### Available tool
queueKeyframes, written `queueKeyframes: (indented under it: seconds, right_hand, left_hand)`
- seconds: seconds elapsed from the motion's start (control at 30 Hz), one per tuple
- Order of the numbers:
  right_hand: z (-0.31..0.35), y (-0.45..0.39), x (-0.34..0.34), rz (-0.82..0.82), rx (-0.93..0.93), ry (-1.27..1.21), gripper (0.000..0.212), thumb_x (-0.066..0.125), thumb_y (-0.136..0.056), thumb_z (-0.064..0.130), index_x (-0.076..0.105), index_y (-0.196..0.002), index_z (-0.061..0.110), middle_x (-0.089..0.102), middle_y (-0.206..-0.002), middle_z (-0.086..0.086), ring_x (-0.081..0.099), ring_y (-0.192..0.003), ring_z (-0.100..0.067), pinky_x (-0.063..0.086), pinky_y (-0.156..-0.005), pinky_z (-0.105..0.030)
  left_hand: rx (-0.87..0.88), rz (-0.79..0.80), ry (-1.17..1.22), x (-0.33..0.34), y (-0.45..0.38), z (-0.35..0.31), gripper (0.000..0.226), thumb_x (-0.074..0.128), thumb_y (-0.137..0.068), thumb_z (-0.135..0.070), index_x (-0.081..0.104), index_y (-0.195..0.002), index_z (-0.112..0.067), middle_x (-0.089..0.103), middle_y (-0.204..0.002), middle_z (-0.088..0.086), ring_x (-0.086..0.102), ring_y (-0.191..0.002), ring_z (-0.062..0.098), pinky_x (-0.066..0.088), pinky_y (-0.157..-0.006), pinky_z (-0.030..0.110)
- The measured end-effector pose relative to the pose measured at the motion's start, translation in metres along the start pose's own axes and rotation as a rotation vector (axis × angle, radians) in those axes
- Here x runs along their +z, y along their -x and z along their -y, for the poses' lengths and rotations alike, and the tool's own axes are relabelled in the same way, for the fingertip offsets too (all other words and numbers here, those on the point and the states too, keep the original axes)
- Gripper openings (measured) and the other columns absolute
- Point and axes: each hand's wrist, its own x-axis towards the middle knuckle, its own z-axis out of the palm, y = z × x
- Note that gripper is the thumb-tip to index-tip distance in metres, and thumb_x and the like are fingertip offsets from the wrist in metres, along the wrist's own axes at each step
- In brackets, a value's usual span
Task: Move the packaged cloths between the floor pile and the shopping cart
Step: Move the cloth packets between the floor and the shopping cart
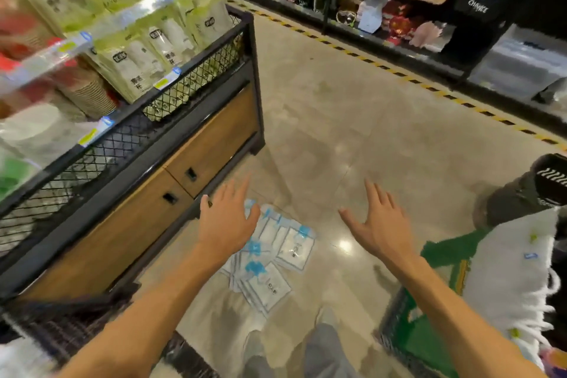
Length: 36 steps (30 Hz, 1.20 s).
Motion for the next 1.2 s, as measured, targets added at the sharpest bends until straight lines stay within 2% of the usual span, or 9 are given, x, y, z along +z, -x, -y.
queueKeyframes:
  seconds: [0.17, 0.33, 0.57, 0.67, 0.77, 0.83, 0.93, 1.1, 1.2]
  right_hand:
    - [-0.011, -0.050, 0.043, 0.080, -0.073, 0.039, 0.089, 0.044, -0.097, 0.069, 0.012, -0.165, 0.022, 0.020, -0.172, -0.003, 0.024, -0.156, -0.029, 0.023, -0.126, -0.051]
    - [-0.032, -0.087, 0.121, 0.204, -0.077, 0.062, 0.089, 0.043, -0.097, 0.069, 0.014, -0.165, 0.021, 0.022, -0.172, -0.004, 0.024, -0.156, -0.030, 0.024, -0.125, -0.050]
    - [-0.069, -0.125, 0.277, 0.334, -0.021, 0.110, 0.089, 0.039, -0.096, 0.072, 0.017, -0.165, 0.020, 0.024, -0.171, -0.003, 0.026, -0.156, -0.029, 0.024, -0.125, -0.050]
    - [-0.089, -0.138, 0.352, 0.338, -0.019, 0.153, 0.092, 0.031, -0.093, 0.077, 0.024, -0.163, 0.017, 0.031, -0.168, -0.005, 0.032, -0.153, -0.031, 0.026, -0.124, -0.054]
    - [-0.108, -0.152, 0.426, 0.349, 0.006, 0.154, 0.091, 0.038, -0.095, 0.074, 0.019, -0.164, 0.018, 0.023, -0.171, -0.006, 0.024, -0.156, -0.030, 0.018, -0.127, -0.051]
    - [-0.118, -0.162, 0.476, 0.342, 0.026, 0.142, 0.091, 0.040, -0.095, 0.074, 0.018, -0.165, 0.019, 0.021, -0.171, -0.006, 0.022, -0.157, -0.029, 0.016, -0.127, -0.050]
    - [-0.130, -0.176, 0.553, 0.341, 0.038, 0.150, 0.093, 0.038, -0.092, 0.076, 0.019, -0.164, 0.019, 0.021, -0.171, -0.006, 0.023, -0.156, -0.028, 0.016, -0.127, -0.051]
    - [-0.148, -0.201, 0.673, 0.309, 0.036, 0.167, 0.094, 0.041, -0.093, 0.075, 0.022, -0.163, 0.016, 0.022, -0.171, -0.010, 0.022, -0.157, -0.029, 0.017, -0.126, -0.051]
    - [-0.162, -0.218, 0.734, 0.315, 0.064, 0.148, 0.102, 0.039, -0.091, 0.080, 0.015, -0.165, 0.014, 0.011, -0.173, -0.010, 0.012, -0.159, -0.027, 0.011, -0.128, -0.048]
  left_hand:
    - [-0.154, 0.062, -0.017, 0.050, -0.017, 0.008, 0.068, 0.032, -0.103, -0.057, 0.019, -0.161, -0.024, 0.033, -0.163, 0.005, 0.031, -0.150, 0.024, 0.023, -0.122, 0.053]
    - [-0.259, 0.119, 0.004, 0.140, -0.021, 0.024, 0.073, 0.024, -0.099, -0.060, 0.031, -0.158, -0.017, 0.050, -0.152, 0.010, 0.051, -0.135, 0.031, 0.041, -0.109, 0.053]
    - [-0.386, 0.361, 0.036, 0.311, -0.016, 0.055, 0.072, 0.014, -0.101, -0.061, 0.003, -0.163, -0.026, 0.019, -0.169, 0.003, 0.023, -0.154, 0.023, 0.021, -0.123, 0.049]
    - [-0.423, 0.413, 0.029, 0.389, -0.014, 0.075, 0.070, 0.019, -0.103, -0.057, 0.002, -0.163, -0.024, 0.018, -0.169, 0.003, 0.022, -0.154, 0.021, 0.023, -0.122, 0.047]
    - [-0.478, 0.392, 0.064, 0.467, -0.011, 0.096, 0.071, 0.027, -0.103, -0.054, 0.007, -0.163, -0.022, 0.022, -0.168, 0.006, 0.024, -0.153, 0.023, 0.024, -0.121, 0.049]
    - [-0.518, 0.367, 0.048, 0.518, -0.008, 0.110, 0.071, 0.032, -0.103, -0.053, 0.012, -0.163, -0.020, 0.024, -0.167, 0.008, 0.024, -0.153, 0.024, 0.020, -0.121, 0.052]
    - [-0.596, 0.449, 0.062, 0.593, -0.004, 0.129, 0.072, 0.025, -0.104, -0.054, 0.002, -0.163, -0.021, 0.009, -0.170, 0.004, 0.010, -0.157, 0.021, 0.009, -0.125, 0.048]
    - [-0.639, 0.395, 0.078, 0.717, 0.006, 0.155, 0.082, 0.027, -0.093, -0.060, 0.035, -0.156, -0.008, 0.040, -0.159, 0.014, 0.042, -0.145, 0.032, 0.031, -0.117, 0.059]
    - [-0.673, 0.409, 0.103, 0.785, 0.003, 0.166, 0.093, 0.022, -0.094, -0.072, 0.016, -0.161, -0.007, 0.015, -0.169, 0.010, 0.016, -0.156, 0.024, 0.020, -0.122, 0.057]
